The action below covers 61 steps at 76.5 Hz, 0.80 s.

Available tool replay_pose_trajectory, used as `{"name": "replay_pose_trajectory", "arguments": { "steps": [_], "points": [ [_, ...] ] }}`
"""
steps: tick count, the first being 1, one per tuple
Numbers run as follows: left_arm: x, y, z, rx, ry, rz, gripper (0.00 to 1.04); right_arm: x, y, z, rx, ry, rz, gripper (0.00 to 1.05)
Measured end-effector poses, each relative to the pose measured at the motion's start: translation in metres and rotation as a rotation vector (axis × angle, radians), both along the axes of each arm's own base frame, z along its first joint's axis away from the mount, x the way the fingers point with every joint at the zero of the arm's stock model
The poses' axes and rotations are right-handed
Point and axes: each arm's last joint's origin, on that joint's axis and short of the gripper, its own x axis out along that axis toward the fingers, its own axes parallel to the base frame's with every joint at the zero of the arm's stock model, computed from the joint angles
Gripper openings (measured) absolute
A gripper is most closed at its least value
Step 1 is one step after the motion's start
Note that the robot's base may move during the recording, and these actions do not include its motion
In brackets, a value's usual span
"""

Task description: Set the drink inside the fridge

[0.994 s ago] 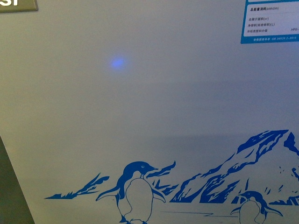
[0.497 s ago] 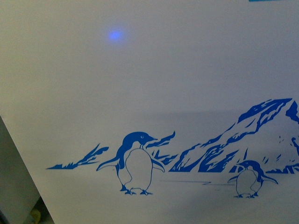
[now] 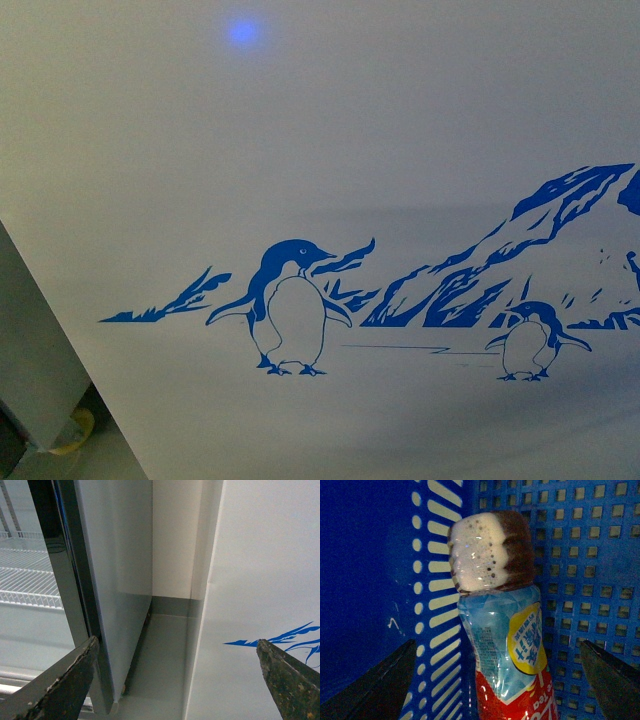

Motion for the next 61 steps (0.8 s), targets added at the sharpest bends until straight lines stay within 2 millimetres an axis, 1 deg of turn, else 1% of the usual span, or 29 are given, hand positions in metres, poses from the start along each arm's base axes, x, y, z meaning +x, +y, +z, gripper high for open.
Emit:
{"name": "replay_pose_trajectory", "arguments": {
  "steps": [20, 46, 61],
  "points": [
    [0.0, 0.0, 0.0, 0.0, 0.0, 0.0, 0.97, 0.008, 0.012, -0.023, -0.001, 0.017, 0.042, 0.98],
    [0.0, 0.0, 0.0, 0.0, 0.0, 0.0, 0.97, 0.017, 0.015, -0.045, -0.034, 0.053, 0.053, 0.98],
    [0.0, 0.0, 0.0, 0.0, 0.0, 0.0, 0.97, 0.019, 0.017, -0.054, -0.046, 0.074, 0.049, 0.98]
  ]
}}
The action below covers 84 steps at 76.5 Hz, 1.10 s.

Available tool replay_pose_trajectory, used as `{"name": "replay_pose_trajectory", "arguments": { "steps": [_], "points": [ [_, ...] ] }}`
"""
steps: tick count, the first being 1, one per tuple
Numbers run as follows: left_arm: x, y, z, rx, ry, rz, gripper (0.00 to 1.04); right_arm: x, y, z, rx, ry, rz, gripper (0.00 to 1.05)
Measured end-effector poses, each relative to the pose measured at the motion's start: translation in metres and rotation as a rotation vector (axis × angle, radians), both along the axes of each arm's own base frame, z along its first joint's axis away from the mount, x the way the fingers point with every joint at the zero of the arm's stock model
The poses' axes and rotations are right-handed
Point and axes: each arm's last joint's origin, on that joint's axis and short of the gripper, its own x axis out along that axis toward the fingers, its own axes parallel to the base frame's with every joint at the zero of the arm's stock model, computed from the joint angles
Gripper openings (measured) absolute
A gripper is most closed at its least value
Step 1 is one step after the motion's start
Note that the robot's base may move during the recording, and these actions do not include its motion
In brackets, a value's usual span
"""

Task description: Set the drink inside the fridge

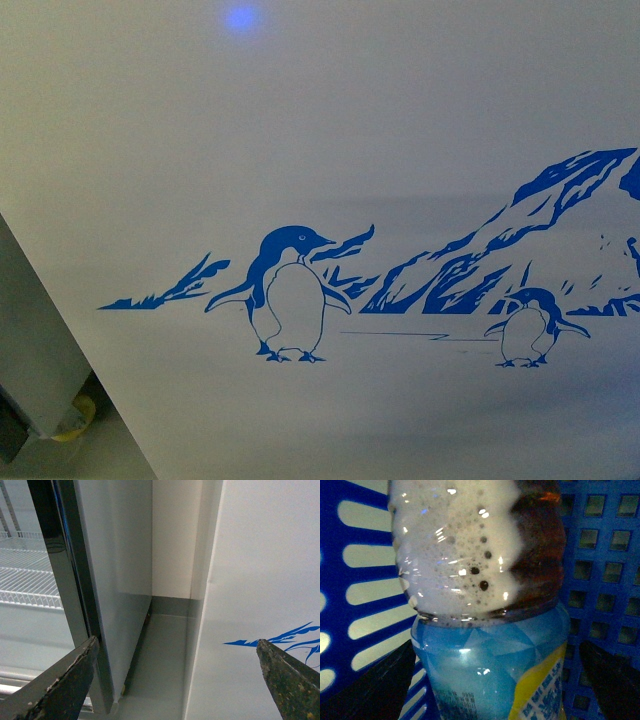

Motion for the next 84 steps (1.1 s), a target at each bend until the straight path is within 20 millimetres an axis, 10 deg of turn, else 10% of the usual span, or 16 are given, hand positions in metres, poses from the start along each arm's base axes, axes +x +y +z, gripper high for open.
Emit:
{"name": "replay_pose_trajectory", "arguments": {
  "steps": [10, 29, 48, 71, 84],
  "points": [
    [0.0, 0.0, 0.0, 0.0, 0.0, 0.0, 0.97, -0.001, 0.001, -0.006, -0.001, 0.008, -0.001, 0.96],
    [0.0, 0.0, 0.0, 0.0, 0.0, 0.0, 0.97, -0.002, -0.001, -0.008, -0.021, 0.03, -0.012, 0.56],
    [0.0, 0.0, 0.0, 0.0, 0.0, 0.0, 0.97, 0.0, -0.005, 0.006, -0.02, 0.013, -0.062, 0.39],
    [0.0, 0.0, 0.0, 0.0, 0.0, 0.0, 0.97, 0.007, -0.028, 0.089, -0.122, -0.127, -0.1, 0.38],
    [0.0, 0.0, 0.0, 0.0, 0.0, 0.0, 0.97, 0.001, -0.036, 0.17, -0.299, -0.264, -0.085, 0.37]
  ]
}}
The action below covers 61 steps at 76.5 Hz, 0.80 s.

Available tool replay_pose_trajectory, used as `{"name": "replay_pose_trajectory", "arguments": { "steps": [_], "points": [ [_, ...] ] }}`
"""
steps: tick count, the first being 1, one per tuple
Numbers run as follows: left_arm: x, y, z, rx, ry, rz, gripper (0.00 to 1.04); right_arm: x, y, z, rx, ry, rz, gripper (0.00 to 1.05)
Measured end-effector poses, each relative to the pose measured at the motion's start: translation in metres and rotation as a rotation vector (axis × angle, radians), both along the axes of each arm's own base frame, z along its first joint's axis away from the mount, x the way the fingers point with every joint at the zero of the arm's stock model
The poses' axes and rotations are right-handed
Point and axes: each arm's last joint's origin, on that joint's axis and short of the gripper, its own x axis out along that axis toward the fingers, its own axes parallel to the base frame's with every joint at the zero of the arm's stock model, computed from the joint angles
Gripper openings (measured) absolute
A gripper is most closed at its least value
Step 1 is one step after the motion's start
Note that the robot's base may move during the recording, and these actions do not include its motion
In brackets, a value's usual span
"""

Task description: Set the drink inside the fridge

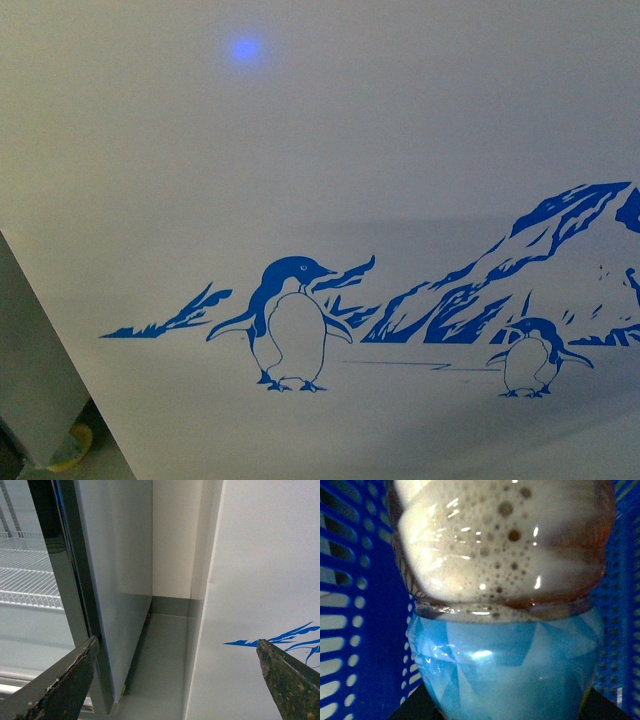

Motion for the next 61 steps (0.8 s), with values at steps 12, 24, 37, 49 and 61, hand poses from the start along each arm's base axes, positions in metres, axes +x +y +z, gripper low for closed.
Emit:
{"name": "replay_pose_trajectory", "arguments": {
  "steps": [12, 24, 37, 49, 61],
  "points": [
    [0.0, 0.0, 0.0, 0.0, 0.0, 0.0, 0.97, -0.007, 0.008, 0.091, -0.132, -0.169, 0.043, 0.37],
    [0.0, 0.0, 0.0, 0.0, 0.0, 0.0, 0.97, -0.018, 0.024, 0.175, -0.259, -0.368, 0.089, 0.37],
    [0.0, 0.0, 0.0, 0.0, 0.0, 0.0, 0.97, -0.038, 0.051, 0.253, -0.397, -0.605, 0.123, 0.37],
    [0.0, 0.0, 0.0, 0.0, 0.0, 0.0, 0.97, -0.043, 0.086, 0.294, -0.416, -0.768, 0.191, 0.37],
    [0.0, 0.0, 0.0, 0.0, 0.0, 0.0, 0.97, -0.043, 0.121, 0.305, -0.311, -0.883, 0.279, 0.37]
  ]
}}
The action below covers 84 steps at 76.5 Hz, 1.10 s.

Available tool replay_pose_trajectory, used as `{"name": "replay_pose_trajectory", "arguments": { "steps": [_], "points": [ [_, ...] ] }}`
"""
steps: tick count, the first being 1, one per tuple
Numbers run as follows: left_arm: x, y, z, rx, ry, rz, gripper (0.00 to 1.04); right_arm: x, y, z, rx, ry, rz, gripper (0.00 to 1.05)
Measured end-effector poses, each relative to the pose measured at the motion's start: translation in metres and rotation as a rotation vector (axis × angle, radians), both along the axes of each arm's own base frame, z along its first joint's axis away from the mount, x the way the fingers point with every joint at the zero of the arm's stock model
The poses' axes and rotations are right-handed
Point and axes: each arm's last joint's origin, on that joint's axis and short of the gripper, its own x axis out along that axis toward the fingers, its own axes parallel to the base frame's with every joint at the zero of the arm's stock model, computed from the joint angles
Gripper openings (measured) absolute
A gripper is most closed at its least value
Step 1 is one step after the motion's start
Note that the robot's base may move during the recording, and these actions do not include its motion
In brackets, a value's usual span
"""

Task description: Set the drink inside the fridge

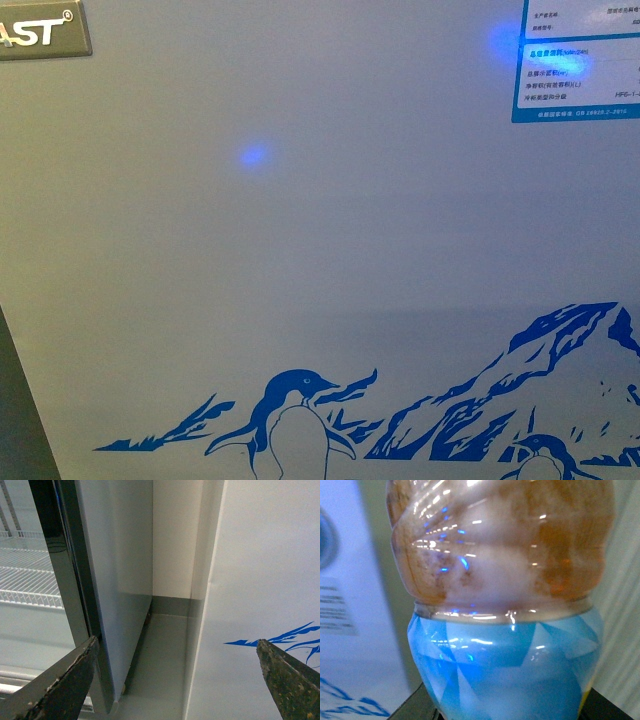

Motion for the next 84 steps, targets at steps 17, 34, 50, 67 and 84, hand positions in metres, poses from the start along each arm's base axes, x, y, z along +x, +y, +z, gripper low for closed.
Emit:
{"name": "replay_pose_trajectory", "arguments": {
  "steps": [17, 34, 50, 67, 84],
  "points": [
    [0.0, 0.0, 0.0, 0.0, 0.0, 0.0, 0.97, 0.0, 0.039, -0.001, 0.133, -0.035, 0.131, 0.37],
    [0.0, 0.0, 0.0, 0.0, 0.0, 0.0, 0.97, 0.003, 0.056, -0.004, 0.244, -0.03, 0.192, 0.37],
    [0.0, 0.0, 0.0, 0.0, 0.0, 0.0, 0.97, 0.01, 0.07, -0.001, 0.28, -0.053, 0.238, 0.37],
    [0.0, 0.0, 0.0, 0.0, 0.0, 0.0, 0.97, 0.025, 0.079, 0.013, 0.315, -0.075, 0.245, 0.37],
    [0.0, 0.0, 0.0, 0.0, 0.0, 0.0, 0.97, 0.03, 0.09, 0.014, 0.339, -0.05, 0.282, 0.37]
  ]
}}
